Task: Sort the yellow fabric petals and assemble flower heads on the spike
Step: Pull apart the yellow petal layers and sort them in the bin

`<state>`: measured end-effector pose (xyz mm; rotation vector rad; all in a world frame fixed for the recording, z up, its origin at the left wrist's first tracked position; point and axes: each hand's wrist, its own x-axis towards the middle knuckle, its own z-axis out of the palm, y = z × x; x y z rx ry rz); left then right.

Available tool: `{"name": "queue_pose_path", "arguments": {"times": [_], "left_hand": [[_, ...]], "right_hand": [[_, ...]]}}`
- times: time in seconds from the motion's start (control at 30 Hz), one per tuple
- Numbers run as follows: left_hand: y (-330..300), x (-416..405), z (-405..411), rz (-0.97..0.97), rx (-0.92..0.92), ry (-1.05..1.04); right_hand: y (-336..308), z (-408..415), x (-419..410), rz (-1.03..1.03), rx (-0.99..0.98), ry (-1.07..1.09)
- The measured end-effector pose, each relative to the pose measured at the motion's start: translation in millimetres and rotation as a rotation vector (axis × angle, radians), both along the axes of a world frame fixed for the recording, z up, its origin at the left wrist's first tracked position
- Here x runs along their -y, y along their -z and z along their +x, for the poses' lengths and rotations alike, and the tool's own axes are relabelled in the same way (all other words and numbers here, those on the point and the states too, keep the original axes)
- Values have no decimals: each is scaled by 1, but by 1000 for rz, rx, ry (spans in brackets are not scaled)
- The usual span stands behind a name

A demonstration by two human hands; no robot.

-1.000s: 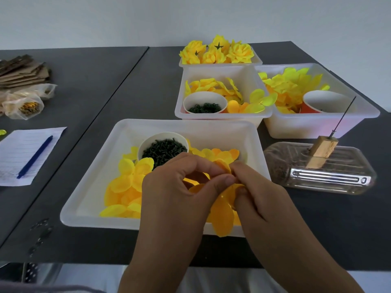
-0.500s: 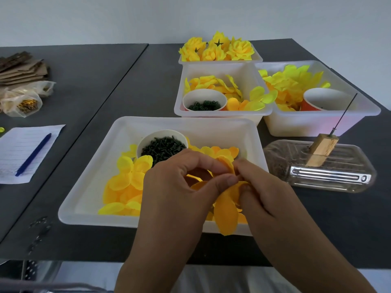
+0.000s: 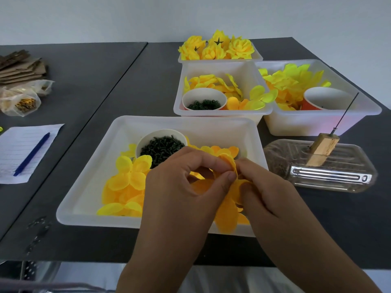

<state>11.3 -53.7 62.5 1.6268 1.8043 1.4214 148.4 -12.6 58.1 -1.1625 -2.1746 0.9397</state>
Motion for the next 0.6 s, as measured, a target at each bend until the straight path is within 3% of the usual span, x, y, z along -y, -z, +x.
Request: {"name": "queue_pose_path", "arguments": {"times": [0.1,0.17,0.3,0.6], "left_hand": [[0,0,6,44,-196,-65],[-1,0,8,54,-259,-88],[-1,-1,4,67,-305,-63],[2,-4,3,161,-269,79]], "right_hand": [[2,-5,5,2,8,0],[0,-9,12,-38,-86,7],[-1,-10,13,-151,-271,4],[-5,2,-7,-84,-231,-21]]}}
